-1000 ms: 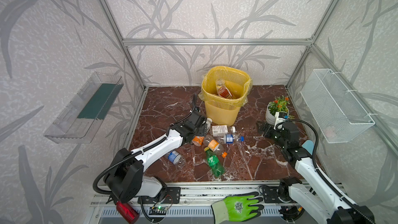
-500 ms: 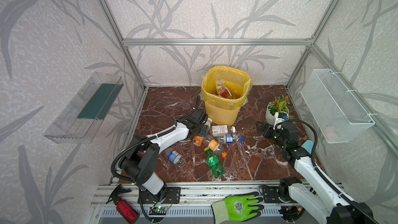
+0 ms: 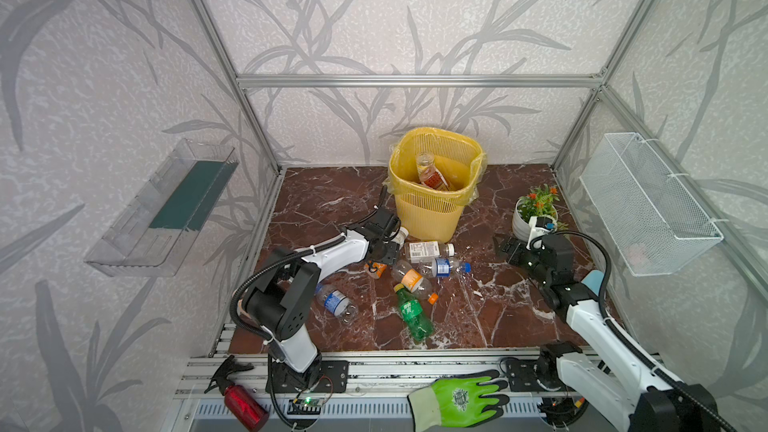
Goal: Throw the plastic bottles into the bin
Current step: 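Close the left gripper on the white milk-tea bottle, then lift the milk-tea bottle with the left gripper and drop it into the bin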
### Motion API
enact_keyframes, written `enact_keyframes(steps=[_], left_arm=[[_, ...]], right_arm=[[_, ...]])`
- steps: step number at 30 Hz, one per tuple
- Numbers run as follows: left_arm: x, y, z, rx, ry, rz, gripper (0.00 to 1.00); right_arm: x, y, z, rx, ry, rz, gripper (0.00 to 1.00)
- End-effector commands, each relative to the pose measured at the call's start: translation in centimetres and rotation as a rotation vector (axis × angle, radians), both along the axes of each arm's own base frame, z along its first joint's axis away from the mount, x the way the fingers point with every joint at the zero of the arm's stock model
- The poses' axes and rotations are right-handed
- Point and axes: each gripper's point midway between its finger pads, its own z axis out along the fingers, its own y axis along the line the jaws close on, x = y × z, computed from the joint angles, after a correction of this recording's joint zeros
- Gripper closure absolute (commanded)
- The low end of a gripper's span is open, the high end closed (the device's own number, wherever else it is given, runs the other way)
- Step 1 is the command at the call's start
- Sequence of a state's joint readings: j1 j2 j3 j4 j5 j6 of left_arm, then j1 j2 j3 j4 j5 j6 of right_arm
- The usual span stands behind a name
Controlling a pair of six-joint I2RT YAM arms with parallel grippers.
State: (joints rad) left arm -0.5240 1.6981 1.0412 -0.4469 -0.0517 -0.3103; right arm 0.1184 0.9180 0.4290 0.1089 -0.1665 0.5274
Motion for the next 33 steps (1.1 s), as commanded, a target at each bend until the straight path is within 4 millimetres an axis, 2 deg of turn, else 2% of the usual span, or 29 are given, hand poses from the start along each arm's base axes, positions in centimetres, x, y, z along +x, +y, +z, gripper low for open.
enact_keyframes(steps=[1,10,15,17,19,22,25,28,31,33], left_arm=[[0.4,1.0,0.3,0.026,0.003,0.033,0.26],[0.8,-0.2,-1.1,0.011,0.063,-0.027,0.25],[0.5,0.0,-1.8,0.029,0.089,-0.027,0.26],[0.5,0.2,-1.9,0.026,0.090,-0.023,0.35],[0.5,0.2,-1.9,0.025,0.093,-0.020,0.49],[0.5,0.5,-1.6,0.022,0.096,-0.005,0.55],[0.5,0.4,-0.3,-0.010,0.065,0.015,0.56],[0.6,0.5,1.9,-0.061,0.002,0.050,0.57],[0.9,1.0,5.7,-0.128,-0.126,0.108,0.65],[1.4,1.4,10.0,-0.187,-0.267,0.135,0.67]], right_arm=[[0.3,0.0,0.2,0.005,-0.018,-0.001,0.07],[0.5,0.1,0.1,0.010,-0.016,0.001,0.07],[0.6,0.0,0.0,0.009,-0.016,-0.004,0.07],[0.6,0.0,0.0,0.011,-0.014,-0.006,0.07],[0.7,0.0,-0.1,0.014,-0.014,-0.005,0.07],[0.8,0.1,0.0,0.019,-0.016,-0.004,0.07],[0.8,0.1,0.1,0.020,-0.019,-0.003,0.07],[0.8,0.1,0.1,0.021,-0.017,-0.002,0.07],[0.8,0.1,0.2,0.021,-0.019,-0.003,0.07],[0.8,0.1,0.2,0.019,-0.021,-0.005,0.07]])
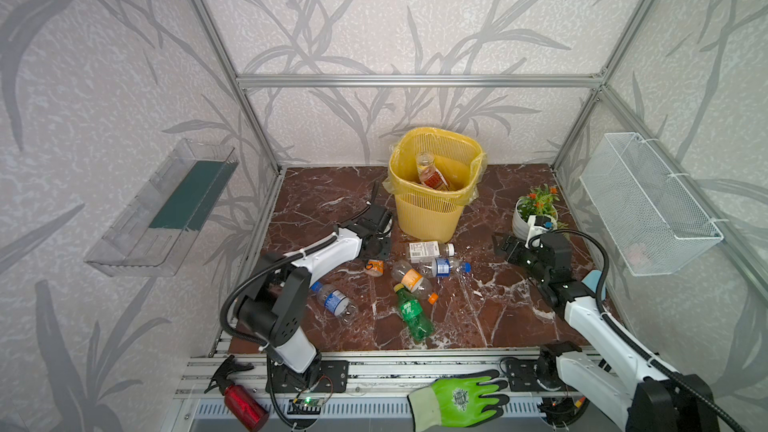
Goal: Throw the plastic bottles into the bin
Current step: 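Lift the milk-tea bottle with the left gripper and drop it into the bin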
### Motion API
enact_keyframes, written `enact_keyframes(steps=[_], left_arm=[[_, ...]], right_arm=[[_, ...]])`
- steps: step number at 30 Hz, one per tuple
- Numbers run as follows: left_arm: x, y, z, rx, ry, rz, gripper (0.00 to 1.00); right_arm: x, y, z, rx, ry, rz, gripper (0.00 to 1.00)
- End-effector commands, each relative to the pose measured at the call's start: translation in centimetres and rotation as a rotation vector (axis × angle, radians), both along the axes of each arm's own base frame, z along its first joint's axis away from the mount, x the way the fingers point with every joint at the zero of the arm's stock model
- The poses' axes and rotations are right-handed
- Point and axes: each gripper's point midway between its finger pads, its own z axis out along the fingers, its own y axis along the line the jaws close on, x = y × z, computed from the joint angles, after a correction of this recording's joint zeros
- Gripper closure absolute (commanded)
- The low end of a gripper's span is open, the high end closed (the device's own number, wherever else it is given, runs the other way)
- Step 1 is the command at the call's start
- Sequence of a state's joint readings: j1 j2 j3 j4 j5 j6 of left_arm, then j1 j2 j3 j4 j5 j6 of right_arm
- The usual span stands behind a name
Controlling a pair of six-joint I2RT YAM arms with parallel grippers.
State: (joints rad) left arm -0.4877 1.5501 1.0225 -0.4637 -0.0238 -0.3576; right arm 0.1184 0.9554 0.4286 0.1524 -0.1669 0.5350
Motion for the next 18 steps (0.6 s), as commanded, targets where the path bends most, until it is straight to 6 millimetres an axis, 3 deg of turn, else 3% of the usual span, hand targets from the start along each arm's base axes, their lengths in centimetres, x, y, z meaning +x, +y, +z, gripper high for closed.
enact_keyframes(steps=[1,4,8,11,15,18], left_arm=[[1.5,1.1,8.3,-0.107,-0.276,0.101,0.68],[1.0,3.3,17.8,-0.209,-0.612,0.175,0.69],[-2.3,6.1,30.8,-0.417,-1.111,0.224,0.68],[-4.5,6.6,37.6,-0.511,-1.330,0.188,0.68],[-4.0,4.2,42.1,-0.570,-1.397,0.066,0.69],[-0.8,0.8,42.6,-0.616,-1.360,-0.014,0.70]], right_arm=[[0.1,0.0,0.6,0.010,-0.022,-0.003,0.07],[0.0,-0.2,0.8,0.006,-0.035,-0.011,0.07],[-0.2,-0.5,1.3,0.006,-0.058,-0.026,0.07],[-0.4,-0.6,1.8,0.008,-0.073,-0.029,0.07],[-0.7,-0.6,2.3,0.003,-0.085,-0.028,0.07],[-0.9,-0.5,2.6,0.007,-0.090,-0.024,0.07]])
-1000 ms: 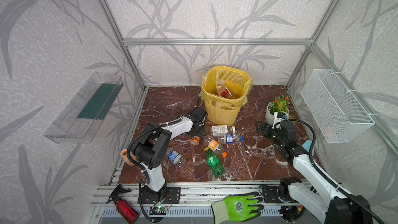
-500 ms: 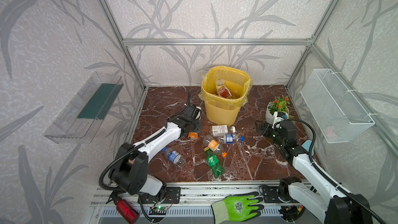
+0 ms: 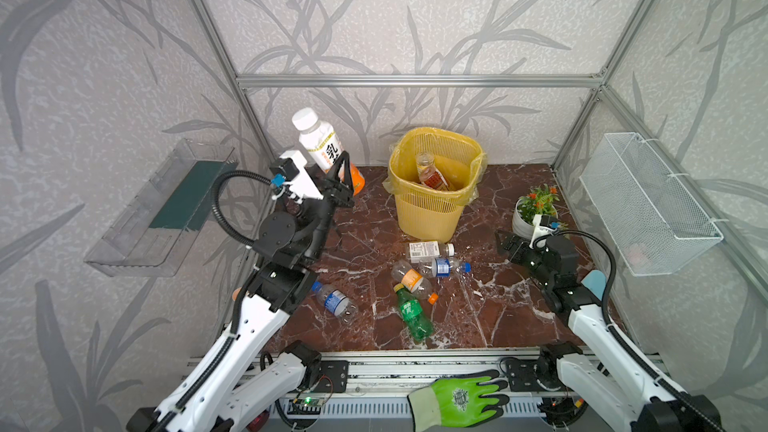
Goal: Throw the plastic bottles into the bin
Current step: 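Lift the milk-tea bottle with the left gripper and drop it into the bin, then lower the left gripper onto the blue-capped water bottle and close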
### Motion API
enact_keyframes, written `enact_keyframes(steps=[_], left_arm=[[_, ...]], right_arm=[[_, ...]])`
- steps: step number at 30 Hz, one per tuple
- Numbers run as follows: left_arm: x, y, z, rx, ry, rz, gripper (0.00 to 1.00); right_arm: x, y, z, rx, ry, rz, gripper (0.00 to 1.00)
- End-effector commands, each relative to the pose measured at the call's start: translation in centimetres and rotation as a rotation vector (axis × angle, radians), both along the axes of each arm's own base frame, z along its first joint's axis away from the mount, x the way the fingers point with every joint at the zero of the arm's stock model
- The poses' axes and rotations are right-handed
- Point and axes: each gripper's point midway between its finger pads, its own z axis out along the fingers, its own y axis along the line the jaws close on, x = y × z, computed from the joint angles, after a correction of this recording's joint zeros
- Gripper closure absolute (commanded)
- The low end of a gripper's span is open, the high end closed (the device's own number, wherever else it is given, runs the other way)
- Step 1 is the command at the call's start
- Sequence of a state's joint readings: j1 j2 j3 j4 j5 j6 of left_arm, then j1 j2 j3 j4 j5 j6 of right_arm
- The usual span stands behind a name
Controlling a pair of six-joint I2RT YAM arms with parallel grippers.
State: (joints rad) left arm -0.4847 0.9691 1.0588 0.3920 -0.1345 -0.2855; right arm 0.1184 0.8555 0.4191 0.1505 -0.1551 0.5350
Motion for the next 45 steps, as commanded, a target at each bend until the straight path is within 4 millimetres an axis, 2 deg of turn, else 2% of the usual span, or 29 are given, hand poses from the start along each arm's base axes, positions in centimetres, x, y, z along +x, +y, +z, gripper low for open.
enact_keyframes(steps=[1,3,5,7,8,10,11,12,13,14,17,19,22,24,27,32,35,38,42,45], left_arm=[[3.4,-4.2,0.6,0.040,-0.026,-0.118,0.70],[6.5,-7.2,-0.8,0.061,0.043,-0.193,0.68],[9.4,-11.6,-2.8,0.143,0.125,-0.324,0.62],[12.0,-14.6,-5.6,0.216,0.273,-0.384,0.42],[12.8,-15.6,-6.8,0.260,0.358,-0.403,0.37],[13.2,-16.4,-7.4,0.290,0.411,-0.417,0.30],[12.6,-16.2,-6.8,0.285,0.385,-0.413,0.19],[11.9,-16.0,-6.2,0.290,0.342,-0.406,0.05],[10.6,-15.3,-4.5,0.281,0.270,-0.373,0.01],[9.2,-14.7,-3.3,0.282,0.206,-0.350,0.01],[5.8,-12.6,-0.7,0.288,0.110,-0.301,0.01],[4.5,-11.2,-0.5,0.299,0.122,-0.275,0.01],[3.1,-9.1,-2.0,0.286,0.147,-0.219,0.01],[2.7,-7.7,-4.1,0.265,0.195,-0.171,0.01],[2.6,-5.1,-8.3,0.244,0.336,-0.074,0.01],[1.0,0.0,-16.9,0.160,0.659,0.129,0.01],[-1.2,3.2,-21.5,0.056,0.821,0.247,0.01],[-4.0,6.1,-25.1,-0.087,0.934,0.359,0.01],[-7.9,9.3,-28.9,-0.202,1.047,0.482,0.01],[-10.0,10.5,-31.4,-0.225,1.131,0.531,0.01]], right_arm=[[-0.3,-0.3,0.1,0.001,-0.004,-0.012,0.07],[-0.4,-0.3,0.2,0.001,-0.008,-0.010,0.07],[-0.5,-0.2,0.4,0.000,-0.009,-0.005,0.07],[-0.5,-0.1,0.5,0.001,-0.008,0.001,0.07],[-0.5,0.0,0.6,0.001,-0.007,0.006,0.07],[-0.5,0.1,0.7,0.003,-0.010,0.010,0.07],[-0.5,0.0,0.8,0.002,-0.011,0.008,0.07],[-0.6,0.0,0.7,-0.002,-0.010,0.007,0.07],[-0.6,-0.1,0.7,-0.005,-0.009,0.003,0.07],[-0.7,-0.2,0.6,-0.008,-0.009,0.001,0.07],[-0.7,-0.2,0.5,-0.012,-0.007,0.001,0.07],[-0.5,0.1,0.3,-0.006,-0.002,0.013,0.07],[-0.2,0.6,0.2,0.011,0.002,0.036,0.07],[0.0,1.0,0.2,0.018,0.003,0.053,0.07],[0.1,1.2,0.3,0.015,0.004,0.065,0.07],[0.2,1.0,-0.2,0.010,0.009,0.051,0.07],[0.2,0.9,-0.8,0.013,0.015,0.045,0.07],[0.2,0.8,-1.6,0.018,0.025,0.038,0.07],[0.3,0.7,-2.4,0.015,0.037,0.031,0.06],[0.4,0.6,-2.9,0.013,0.045,0.028,0.06]])
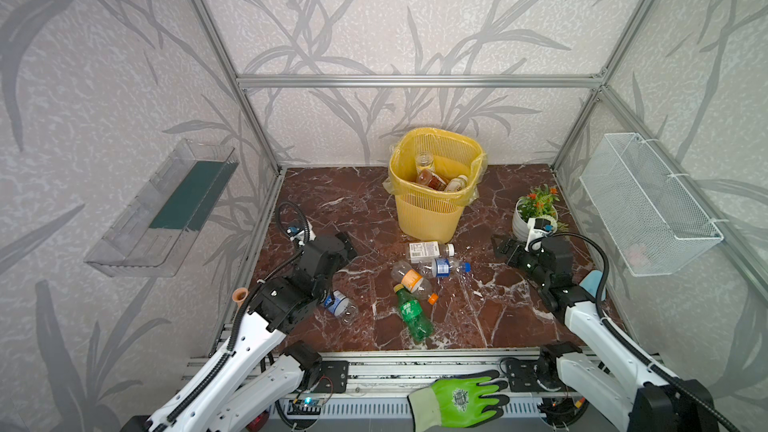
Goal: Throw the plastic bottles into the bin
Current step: 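Lower the left gripper onto the blue-capped water bottle and close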
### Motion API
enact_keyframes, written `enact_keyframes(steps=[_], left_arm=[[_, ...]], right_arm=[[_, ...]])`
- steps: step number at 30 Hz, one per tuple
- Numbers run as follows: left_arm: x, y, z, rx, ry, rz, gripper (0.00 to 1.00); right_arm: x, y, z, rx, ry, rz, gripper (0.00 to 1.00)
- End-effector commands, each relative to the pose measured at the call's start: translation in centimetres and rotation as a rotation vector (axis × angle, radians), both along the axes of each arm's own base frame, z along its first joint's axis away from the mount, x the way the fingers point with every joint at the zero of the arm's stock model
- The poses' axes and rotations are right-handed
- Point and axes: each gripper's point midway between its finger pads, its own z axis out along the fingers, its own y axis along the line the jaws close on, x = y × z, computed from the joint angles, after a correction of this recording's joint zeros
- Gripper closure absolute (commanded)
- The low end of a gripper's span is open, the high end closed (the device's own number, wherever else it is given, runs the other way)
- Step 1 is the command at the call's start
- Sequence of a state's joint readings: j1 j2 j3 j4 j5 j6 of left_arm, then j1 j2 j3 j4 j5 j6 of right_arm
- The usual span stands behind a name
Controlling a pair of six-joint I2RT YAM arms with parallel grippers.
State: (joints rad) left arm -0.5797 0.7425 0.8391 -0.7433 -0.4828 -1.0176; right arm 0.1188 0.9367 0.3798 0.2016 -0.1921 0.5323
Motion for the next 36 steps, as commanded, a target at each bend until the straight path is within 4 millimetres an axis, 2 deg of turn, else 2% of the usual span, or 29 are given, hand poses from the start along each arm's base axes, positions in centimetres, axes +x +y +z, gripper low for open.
enact_keyframes(steps=[1,8,12,21,26,34,36], left_arm=[[-3.5,3.1,-4.3,-0.021,0.150,0.181,0.01],[-5.7,2.2,-11.3,-0.103,0.328,0.213,0.01],[-6.2,1.6,-13.8,-0.134,0.372,0.207,0.02],[-5.3,0.6,-17.0,-0.116,0.400,0.174,0.06],[-4.6,0.3,-17.9,-0.081,0.406,0.146,0.10],[-3.7,-1.0,-19.6,-0.094,0.427,0.078,0.27],[-3.4,-1.3,-19.7,-0.098,0.424,0.061,0.28]], right_arm=[[0.4,0.0,0.1,0.008,-0.022,-0.008,0.06],[0.9,0.3,-0.7,0.022,-0.001,-0.001,0.06],[1.0,0.3,-1.0,0.022,0.008,0.000,0.06],[1.1,0.3,-1.0,0.025,0.017,-0.002,0.06],[1.1,0.4,-1.0,0.029,0.019,-0.002,0.06],[1.2,0.4,-0.9,0.036,0.021,-0.002,0.06],[1.2,0.4,-0.9,0.036,0.023,-0.004,0.06]])
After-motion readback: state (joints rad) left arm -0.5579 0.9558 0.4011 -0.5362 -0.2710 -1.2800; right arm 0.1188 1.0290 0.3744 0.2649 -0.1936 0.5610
